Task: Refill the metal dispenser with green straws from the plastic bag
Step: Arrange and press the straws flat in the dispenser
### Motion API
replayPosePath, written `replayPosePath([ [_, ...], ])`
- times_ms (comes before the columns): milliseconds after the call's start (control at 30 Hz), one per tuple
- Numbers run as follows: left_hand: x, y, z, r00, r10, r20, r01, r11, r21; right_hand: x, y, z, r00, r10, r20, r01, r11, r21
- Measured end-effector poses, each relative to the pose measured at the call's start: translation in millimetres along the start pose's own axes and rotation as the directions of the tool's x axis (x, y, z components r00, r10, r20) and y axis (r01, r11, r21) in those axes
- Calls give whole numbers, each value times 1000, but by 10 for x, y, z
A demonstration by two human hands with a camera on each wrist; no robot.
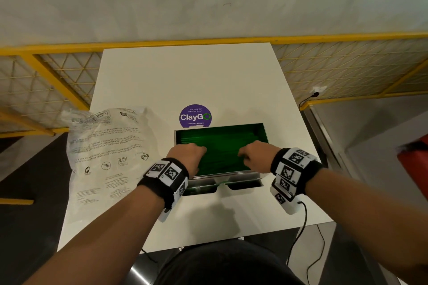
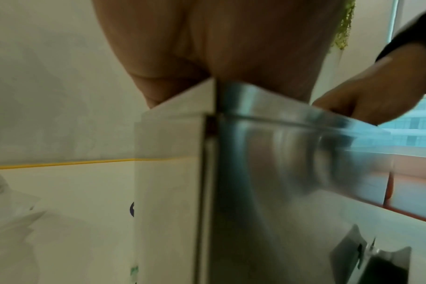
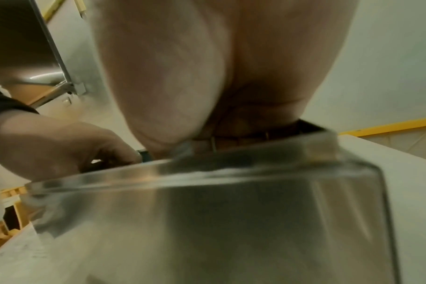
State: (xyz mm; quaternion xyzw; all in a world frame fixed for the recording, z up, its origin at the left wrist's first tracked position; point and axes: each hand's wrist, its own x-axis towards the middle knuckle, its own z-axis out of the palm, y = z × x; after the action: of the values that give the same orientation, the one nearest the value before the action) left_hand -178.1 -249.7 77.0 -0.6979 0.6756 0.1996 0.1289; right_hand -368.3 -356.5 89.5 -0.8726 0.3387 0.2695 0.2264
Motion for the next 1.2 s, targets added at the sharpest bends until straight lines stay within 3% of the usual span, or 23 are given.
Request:
replayPosePath([
  [100,17,2,18,999,-26,-36,24,999,-48,20,4,26,995,-23,-98,23,1000,1],
  [267,5,-29,51,998,27,-51,-30,998,-51,1,1,59,1000,25,17,-25,999,-23],
  [400,9,-39,59,998,34,-57,-36,999,-26,-28,22,36,1000,8,-18,-8,1000,16],
  [533,13,-27,56,998,40,-51,-40,999,-12,-57,0,14,999,-2,39,1,1000,26],
  [700,18,-58,73,990,36,-139,-57,988,-146,-42,-1,-19,1000,5,-15,-4,998,69],
  [1067,72,-32,82,993,21,-119,-21,1000,-1,-8,-47,0,997,-20,77,16,998,54],
  [1200,82,-32,87,993,33,-117,-32,999,5,2,-19,16,999,-7,31,4,995,100],
])
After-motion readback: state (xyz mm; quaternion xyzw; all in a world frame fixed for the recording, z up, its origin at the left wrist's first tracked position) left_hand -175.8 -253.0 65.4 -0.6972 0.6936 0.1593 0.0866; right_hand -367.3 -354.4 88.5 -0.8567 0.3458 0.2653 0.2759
